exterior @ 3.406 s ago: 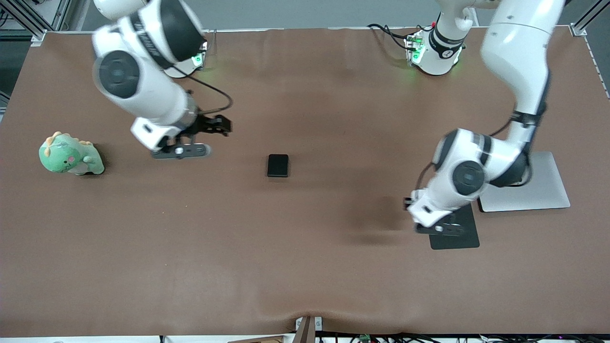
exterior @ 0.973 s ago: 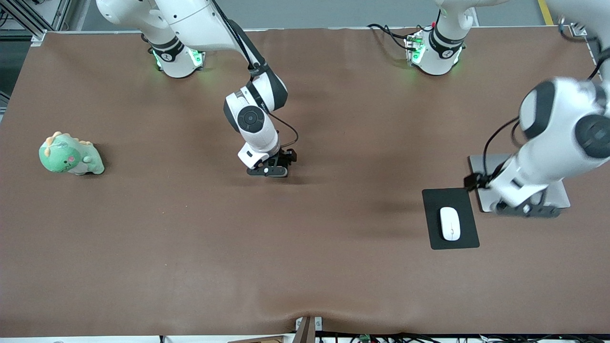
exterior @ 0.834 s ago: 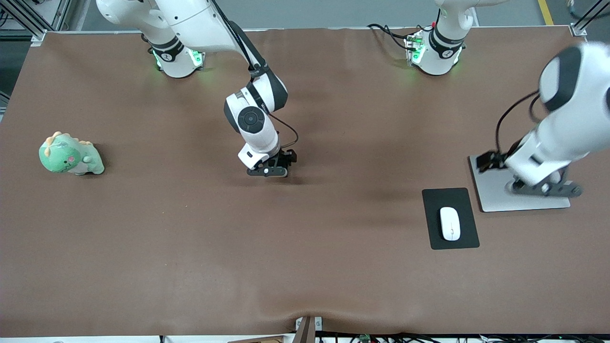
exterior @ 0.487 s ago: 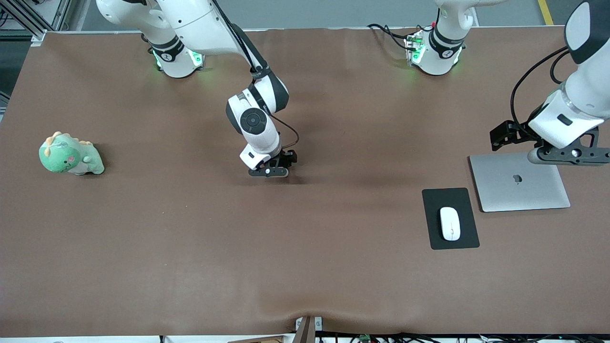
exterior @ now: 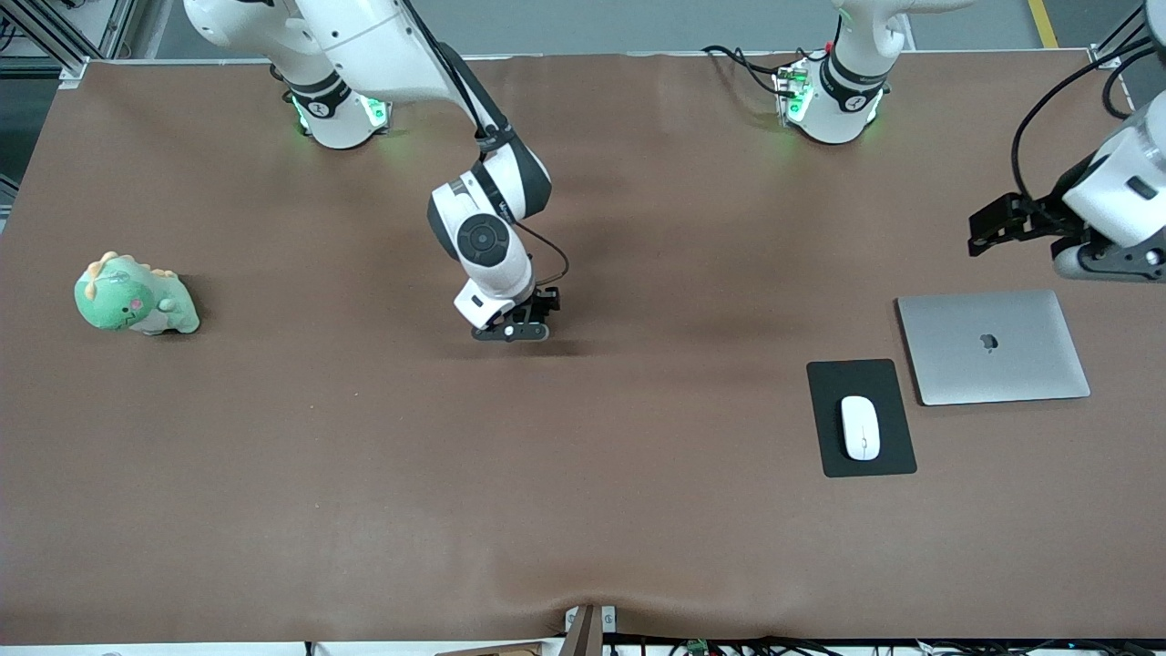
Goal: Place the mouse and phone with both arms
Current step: 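Raise the left gripper while the right gripper carries the phone toward the plush, then lower the black phone beside the green plush and open the right gripper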
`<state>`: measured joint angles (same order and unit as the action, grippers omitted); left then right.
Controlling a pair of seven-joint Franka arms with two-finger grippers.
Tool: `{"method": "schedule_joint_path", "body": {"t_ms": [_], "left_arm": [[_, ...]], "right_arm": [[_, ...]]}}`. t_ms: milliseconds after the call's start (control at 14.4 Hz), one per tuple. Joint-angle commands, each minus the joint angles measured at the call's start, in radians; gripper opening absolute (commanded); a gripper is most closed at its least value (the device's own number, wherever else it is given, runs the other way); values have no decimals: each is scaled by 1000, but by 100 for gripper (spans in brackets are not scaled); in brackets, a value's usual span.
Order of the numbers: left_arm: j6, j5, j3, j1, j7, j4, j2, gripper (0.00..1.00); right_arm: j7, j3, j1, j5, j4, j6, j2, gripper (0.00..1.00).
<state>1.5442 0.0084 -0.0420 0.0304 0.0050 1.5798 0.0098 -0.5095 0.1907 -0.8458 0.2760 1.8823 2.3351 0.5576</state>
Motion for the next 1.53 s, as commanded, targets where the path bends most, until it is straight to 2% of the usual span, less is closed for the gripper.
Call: {"method": "schedule_joint_path", "body": {"t_ms": [0, 139, 348, 556, 626, 765, 973, 1182, 1460], "left_arm": [[-10, -18, 21, 14, 10, 26, -34, 100], [-10, -16, 18, 13, 7, 22, -33, 100], [-33, -16, 21, 13, 3, 13, -36, 100], [-38, -16, 21, 13, -3, 6, -34, 100], [-38, -16, 24, 9, 3, 5, -36, 100], [-42, -15, 24, 2, 9, 6, -56, 100], [-98, -2, 24, 2, 12, 2, -70, 100], [-98, 1, 17, 3, 12, -38, -60, 100], [-98, 1, 24, 2, 12, -46, -57, 100]], "right_arm": [[20, 81, 10, 5, 17, -103, -90, 0], [40, 189, 11, 3, 24, -176, -114, 0], [265, 327, 16, 2, 86, -218, -174, 0], [299, 406, 16, 0, 155, -214, -208, 0], [337, 414, 16, -3, 178, -209, -211, 0], [454, 490, 16, -1, 246, -157, -225, 0], [499, 532, 16, -1, 391, 11, -235, 0], [523, 535, 28, -1, 500, 186, -232, 0], [774, 530, 206, 15, 518, 190, -232, 0]]}}
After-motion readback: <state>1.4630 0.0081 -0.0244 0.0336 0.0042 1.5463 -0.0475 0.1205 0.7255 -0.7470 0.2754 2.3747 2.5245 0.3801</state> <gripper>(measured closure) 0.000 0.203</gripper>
